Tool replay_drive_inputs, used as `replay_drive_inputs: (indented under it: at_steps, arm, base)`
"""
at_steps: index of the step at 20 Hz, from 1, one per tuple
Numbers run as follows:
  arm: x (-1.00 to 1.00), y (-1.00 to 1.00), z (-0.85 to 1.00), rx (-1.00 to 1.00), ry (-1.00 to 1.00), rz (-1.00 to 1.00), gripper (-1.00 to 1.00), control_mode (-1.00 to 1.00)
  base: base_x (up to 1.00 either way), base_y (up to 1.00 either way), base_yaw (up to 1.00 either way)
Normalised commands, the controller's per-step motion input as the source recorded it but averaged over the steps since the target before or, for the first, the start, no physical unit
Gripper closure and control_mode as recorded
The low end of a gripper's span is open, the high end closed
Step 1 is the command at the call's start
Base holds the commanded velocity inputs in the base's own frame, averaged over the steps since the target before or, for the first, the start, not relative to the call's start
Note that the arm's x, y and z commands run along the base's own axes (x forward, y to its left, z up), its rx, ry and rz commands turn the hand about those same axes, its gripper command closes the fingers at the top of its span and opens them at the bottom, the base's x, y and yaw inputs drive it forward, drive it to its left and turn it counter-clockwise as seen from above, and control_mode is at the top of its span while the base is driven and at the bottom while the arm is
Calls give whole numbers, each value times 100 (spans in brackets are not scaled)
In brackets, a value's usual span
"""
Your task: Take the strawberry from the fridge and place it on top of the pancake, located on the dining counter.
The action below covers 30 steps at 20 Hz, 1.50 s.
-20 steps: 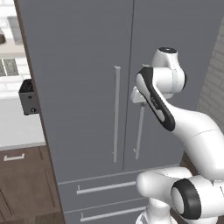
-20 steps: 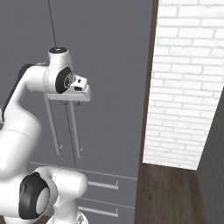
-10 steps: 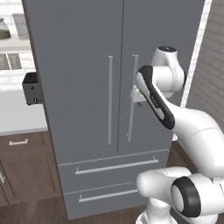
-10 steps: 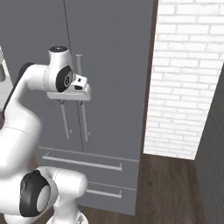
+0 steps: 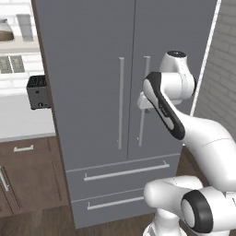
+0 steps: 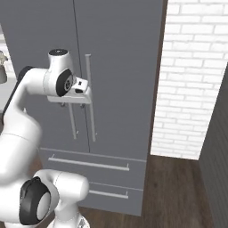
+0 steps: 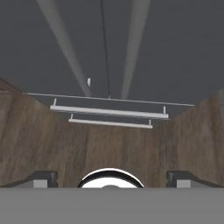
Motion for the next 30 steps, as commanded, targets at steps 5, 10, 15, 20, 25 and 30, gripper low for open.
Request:
replay_drive_inputs:
  at_steps: [5, 10, 15, 20, 25, 30]
  arm:
    - [0, 0, 0, 0, 0, 0, -100, 100]
    - [0, 0, 0, 0, 0, 0, -100, -100]
    - [17, 0, -3, -1, -40, 0, -100, -100]
    - [73, -18, 0, 1, -37, 0, -100, -100]
    - [47, -2, 0, 0, -6, -3, -100, -100]
    - [51, 0, 0, 0, -1, -8, -100, -100]
  base:
    - [0, 1, 0]
    - [0, 0, 0]
    - [0, 0, 0]
    - [0, 0, 0]
    - [0, 0, 0]
    - [0, 0, 0]
